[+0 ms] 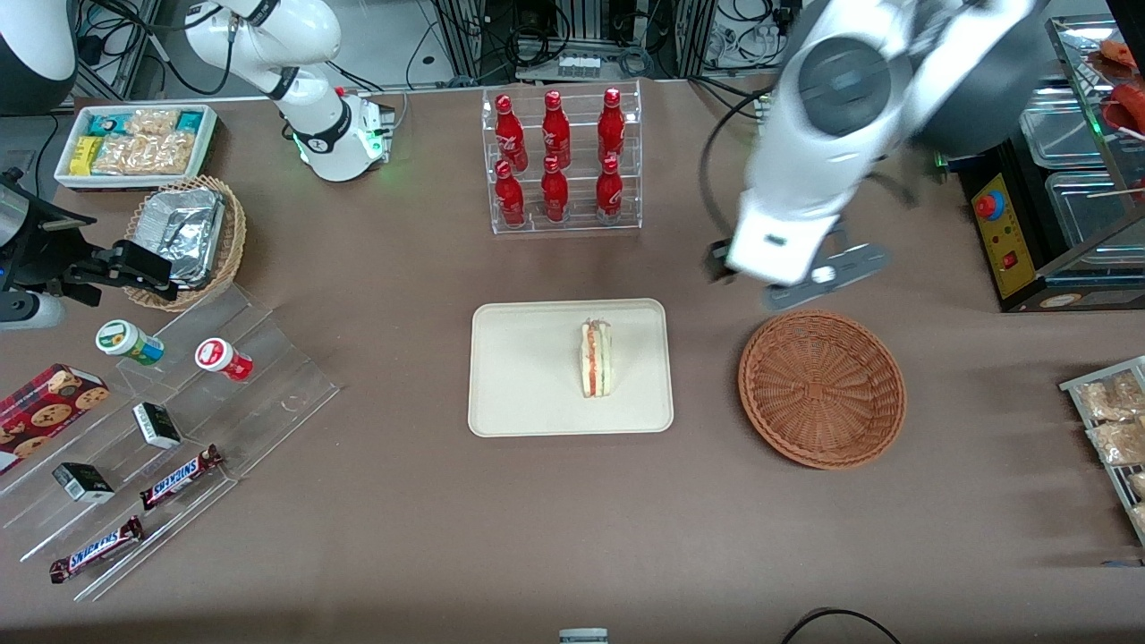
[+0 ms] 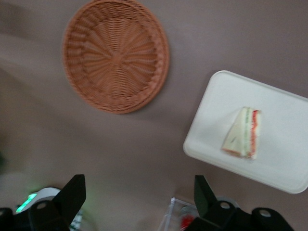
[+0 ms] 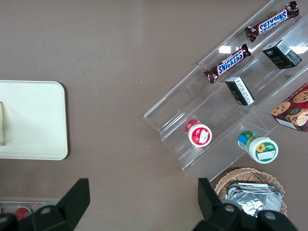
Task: Place sandwich from basket to tray
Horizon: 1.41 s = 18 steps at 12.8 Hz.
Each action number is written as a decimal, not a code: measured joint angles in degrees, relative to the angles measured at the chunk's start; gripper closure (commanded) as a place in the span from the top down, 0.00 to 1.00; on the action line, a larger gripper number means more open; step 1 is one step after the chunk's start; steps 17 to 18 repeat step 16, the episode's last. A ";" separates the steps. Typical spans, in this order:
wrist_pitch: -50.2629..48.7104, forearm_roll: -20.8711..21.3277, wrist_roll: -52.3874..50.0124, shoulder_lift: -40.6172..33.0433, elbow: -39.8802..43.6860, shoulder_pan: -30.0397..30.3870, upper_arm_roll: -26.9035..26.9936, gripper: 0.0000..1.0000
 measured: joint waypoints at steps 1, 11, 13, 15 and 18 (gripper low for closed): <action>-2.38 -0.01 4.96 -2.38 -0.59 2.74 0.06 0.99; -3.60 -0.13 43.16 -18.02 -12.16 27.40 0.58 0.99; -2.95 -0.17 43.60 -17.12 -12.05 27.23 0.12 0.99; -2.72 -0.18 43.52 -15.97 -11.55 24.99 -0.60 0.99; -2.71 -0.18 43.37 -15.69 -11.37 24.09 -0.86 0.99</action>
